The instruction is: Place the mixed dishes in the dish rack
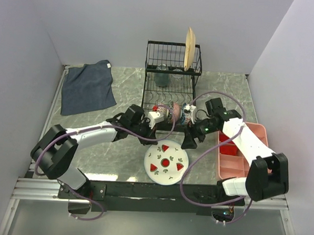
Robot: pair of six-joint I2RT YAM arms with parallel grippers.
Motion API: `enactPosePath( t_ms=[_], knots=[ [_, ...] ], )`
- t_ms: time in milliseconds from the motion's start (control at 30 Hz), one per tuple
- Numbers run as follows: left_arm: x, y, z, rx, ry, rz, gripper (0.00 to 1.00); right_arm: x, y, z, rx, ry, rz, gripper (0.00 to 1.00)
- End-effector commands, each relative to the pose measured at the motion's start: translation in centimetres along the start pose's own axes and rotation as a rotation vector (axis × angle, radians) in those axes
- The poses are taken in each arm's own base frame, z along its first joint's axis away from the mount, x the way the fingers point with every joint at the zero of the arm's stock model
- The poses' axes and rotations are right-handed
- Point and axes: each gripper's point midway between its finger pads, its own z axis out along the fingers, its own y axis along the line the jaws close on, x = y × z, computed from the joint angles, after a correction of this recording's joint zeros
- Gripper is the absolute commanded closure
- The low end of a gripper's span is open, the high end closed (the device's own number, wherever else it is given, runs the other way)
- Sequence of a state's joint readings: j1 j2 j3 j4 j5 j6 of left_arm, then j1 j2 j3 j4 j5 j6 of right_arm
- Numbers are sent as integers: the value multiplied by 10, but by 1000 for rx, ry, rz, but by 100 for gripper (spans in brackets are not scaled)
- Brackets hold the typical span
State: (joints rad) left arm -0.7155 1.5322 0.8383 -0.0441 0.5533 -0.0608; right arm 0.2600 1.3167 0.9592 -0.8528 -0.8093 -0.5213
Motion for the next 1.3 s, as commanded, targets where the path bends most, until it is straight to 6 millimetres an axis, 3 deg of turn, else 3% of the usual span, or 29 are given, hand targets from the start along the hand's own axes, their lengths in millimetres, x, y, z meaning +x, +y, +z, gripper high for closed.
enactPosePath(
  t_ms=[0,133,367,533,767,933,967,1033,1067,1167,1233,1267],
  knots=[
    [-66,-25,-26,61,-178,105,99,-13,-2,8,-41,-13,-20,14],
    [-80,-35,-37,86,-226,127,99,-3,1,17,-64,25,-8,14],
    [-86,-40,-43,95,-254,132,99,-6,10,26,-109,20,-29,16],
    [-92,-43,-49,109,-282,126,99,-11,11,34,-135,12,-11,27],
    [-101,-33,-62,80,-319,124,99,-19,11,45,-176,-7,18,42],
    [-98,-15,-64,11,-315,102,99,-37,10,39,-166,-30,3,89],
    [-98,-6,-65,-32,-316,92,91,-38,12,36,-158,-26,8,100],
    [-100,9,-69,-107,-313,83,70,-49,14,25,-127,-43,-16,100],
    [-104,20,-73,-175,-325,80,53,-49,18,21,-124,-38,-11,100],
    [-117,45,-97,-330,-329,97,36,-66,27,0,-66,-70,-1,100],
    [-136,53,-129,-435,-389,172,30,-84,31,-20,21,-113,-8,100],
    [-142,61,-145,-511,-422,181,20,-89,33,-28,53,-123,-6,100]
  ],
)
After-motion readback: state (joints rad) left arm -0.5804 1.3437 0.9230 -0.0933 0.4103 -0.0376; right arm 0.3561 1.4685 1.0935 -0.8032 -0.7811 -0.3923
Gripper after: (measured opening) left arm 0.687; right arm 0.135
